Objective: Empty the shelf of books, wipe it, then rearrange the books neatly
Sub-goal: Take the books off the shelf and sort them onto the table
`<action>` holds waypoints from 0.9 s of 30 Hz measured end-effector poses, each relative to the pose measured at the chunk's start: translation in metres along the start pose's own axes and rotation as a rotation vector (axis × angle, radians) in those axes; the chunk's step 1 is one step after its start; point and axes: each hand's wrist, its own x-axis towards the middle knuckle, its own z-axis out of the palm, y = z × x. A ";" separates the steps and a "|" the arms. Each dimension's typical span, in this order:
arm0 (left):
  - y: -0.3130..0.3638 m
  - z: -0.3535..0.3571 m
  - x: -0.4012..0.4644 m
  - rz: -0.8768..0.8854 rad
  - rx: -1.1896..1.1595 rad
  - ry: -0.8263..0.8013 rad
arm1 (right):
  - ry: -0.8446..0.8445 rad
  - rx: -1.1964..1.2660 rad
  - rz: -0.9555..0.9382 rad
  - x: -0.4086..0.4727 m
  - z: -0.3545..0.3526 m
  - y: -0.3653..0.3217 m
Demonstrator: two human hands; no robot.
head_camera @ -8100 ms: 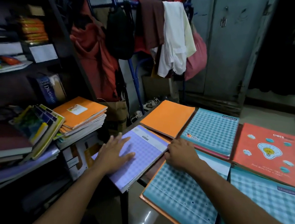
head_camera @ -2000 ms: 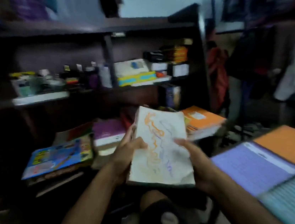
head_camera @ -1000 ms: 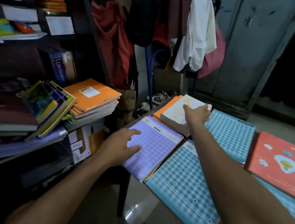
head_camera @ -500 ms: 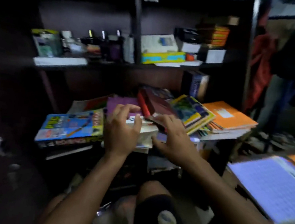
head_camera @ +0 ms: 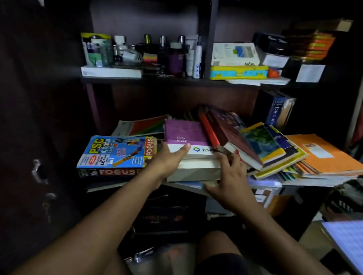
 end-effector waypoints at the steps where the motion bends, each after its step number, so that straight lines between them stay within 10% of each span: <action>1: 0.001 0.000 0.004 -0.024 -0.051 0.006 | 0.017 0.098 0.047 0.002 0.000 -0.005; 13: 0.032 -0.004 0.034 -0.158 -0.331 0.061 | 0.123 0.610 0.271 0.023 -0.009 0.001; 27: 0.032 -0.012 0.019 -0.112 0.091 -0.053 | -0.149 1.198 0.638 0.031 -0.027 -0.009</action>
